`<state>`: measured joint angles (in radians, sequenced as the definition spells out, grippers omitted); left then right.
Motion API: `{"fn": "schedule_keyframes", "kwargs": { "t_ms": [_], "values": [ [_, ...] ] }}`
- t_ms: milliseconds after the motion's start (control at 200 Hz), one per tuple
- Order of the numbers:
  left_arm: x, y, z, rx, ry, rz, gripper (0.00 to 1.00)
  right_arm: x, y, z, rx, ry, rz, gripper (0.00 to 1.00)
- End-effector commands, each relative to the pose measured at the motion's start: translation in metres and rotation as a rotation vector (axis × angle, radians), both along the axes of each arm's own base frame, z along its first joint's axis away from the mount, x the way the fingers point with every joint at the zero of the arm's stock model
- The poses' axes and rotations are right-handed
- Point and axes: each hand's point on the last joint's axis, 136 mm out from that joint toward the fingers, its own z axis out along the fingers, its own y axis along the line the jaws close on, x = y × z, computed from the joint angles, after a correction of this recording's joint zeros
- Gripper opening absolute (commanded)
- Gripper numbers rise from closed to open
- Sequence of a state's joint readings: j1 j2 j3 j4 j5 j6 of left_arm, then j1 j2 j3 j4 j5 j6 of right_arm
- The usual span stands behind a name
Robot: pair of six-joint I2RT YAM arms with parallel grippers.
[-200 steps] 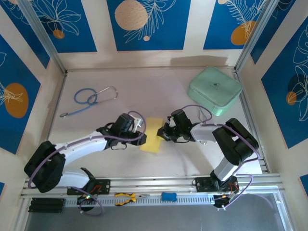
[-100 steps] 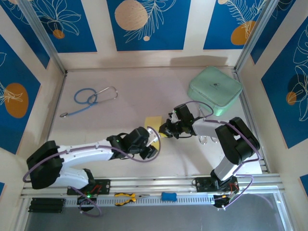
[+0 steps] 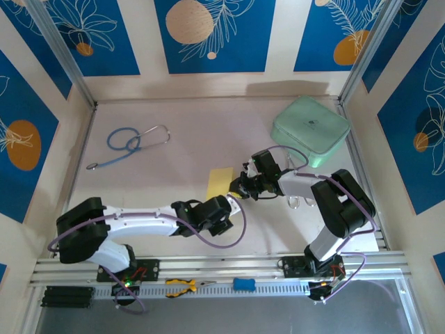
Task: Fold a paper plane with a square sheet of paper (pick it up from the middle)
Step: Fold the triangle a second time at the center of the table.
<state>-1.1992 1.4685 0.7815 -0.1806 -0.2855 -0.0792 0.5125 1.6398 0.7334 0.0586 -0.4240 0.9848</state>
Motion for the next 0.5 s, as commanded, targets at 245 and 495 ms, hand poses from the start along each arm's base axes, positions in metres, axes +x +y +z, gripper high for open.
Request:
{"fn": "schedule_keyframes", "kwargs": {
  "t_ms": [245, 495],
  "values": [
    [0.018, 0.003, -0.009, 0.09, -0.075, 0.046, 0.59, -0.001, 0.005, 0.008, 0.024, -0.004, 0.02, 0.12],
    [0.019, 0.002, -0.013, 0.096, -0.077, 0.048, 0.42, -0.002, 0.007, 0.01, 0.026, -0.005, 0.021, 0.13]
  ]
}}
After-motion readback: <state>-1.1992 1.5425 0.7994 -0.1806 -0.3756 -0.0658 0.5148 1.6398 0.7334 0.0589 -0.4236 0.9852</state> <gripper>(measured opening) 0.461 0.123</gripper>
